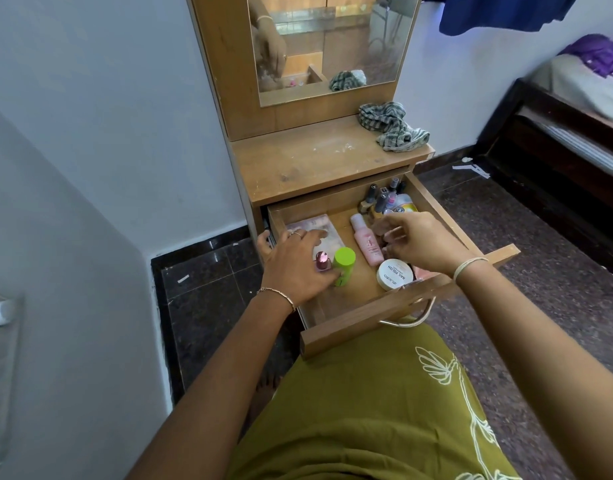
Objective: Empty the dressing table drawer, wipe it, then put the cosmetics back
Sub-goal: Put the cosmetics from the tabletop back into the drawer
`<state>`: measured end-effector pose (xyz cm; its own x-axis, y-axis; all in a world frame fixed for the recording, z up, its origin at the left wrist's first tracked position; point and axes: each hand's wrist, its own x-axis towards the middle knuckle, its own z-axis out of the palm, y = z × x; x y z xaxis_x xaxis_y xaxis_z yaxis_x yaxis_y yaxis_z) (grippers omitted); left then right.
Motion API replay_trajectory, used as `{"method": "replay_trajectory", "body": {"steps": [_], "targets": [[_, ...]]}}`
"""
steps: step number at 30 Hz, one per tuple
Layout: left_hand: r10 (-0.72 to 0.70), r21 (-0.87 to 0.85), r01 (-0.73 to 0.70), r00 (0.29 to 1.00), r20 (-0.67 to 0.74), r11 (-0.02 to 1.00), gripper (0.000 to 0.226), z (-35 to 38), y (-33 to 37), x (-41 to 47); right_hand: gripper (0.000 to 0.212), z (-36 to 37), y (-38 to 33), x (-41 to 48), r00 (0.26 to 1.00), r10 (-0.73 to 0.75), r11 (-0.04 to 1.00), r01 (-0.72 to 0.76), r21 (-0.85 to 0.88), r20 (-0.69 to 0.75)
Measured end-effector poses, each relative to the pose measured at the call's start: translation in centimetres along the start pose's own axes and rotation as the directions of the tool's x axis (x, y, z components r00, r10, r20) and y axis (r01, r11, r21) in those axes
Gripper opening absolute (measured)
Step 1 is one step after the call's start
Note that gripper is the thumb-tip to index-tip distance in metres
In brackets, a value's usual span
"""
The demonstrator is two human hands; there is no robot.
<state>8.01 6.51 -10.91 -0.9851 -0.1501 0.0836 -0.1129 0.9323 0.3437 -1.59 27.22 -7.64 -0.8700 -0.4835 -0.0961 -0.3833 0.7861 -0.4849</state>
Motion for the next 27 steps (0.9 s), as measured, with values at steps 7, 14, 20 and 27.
{"method": "replay_trajectory", "body": {"steps": [7, 14, 20, 27], "targets": [[-0.216, -0.196, 0.185, 0.965, -0.151, 0.963, 0.028, 0.8, -0.9, 0.6, 0.034, 1.6, -0.2, -0.4, 1.000, -0.007, 0.936, 0.002, -0.353, -0.013], [-0.252, -0.268, 0.223, 0.964, -0.080, 0.937, 0.048, 0.2, -2.1, 2.5, 0.029, 3.7, -2.3, 2.0, 0.994, 0.089, 0.871, -0.049, -0.489, 0.059], [-0.343, -0.304, 0.321, 0.939, -0.021, 0.897, 0.046, -0.2, -2.6, 3.5, 0.031, 4.8, -1.7, 3.2, 0.994, 0.111, 0.853, -0.085, -0.515, 0.020], [-0.358, -0.356, 0.331, 0.934, -0.010, 0.874, 0.036, 0.4, -3.1, 3.3, 0.055, 6.0, -1.3, 3.7, 0.999, 0.031, 0.833, -0.013, -0.553, 0.023]]}}
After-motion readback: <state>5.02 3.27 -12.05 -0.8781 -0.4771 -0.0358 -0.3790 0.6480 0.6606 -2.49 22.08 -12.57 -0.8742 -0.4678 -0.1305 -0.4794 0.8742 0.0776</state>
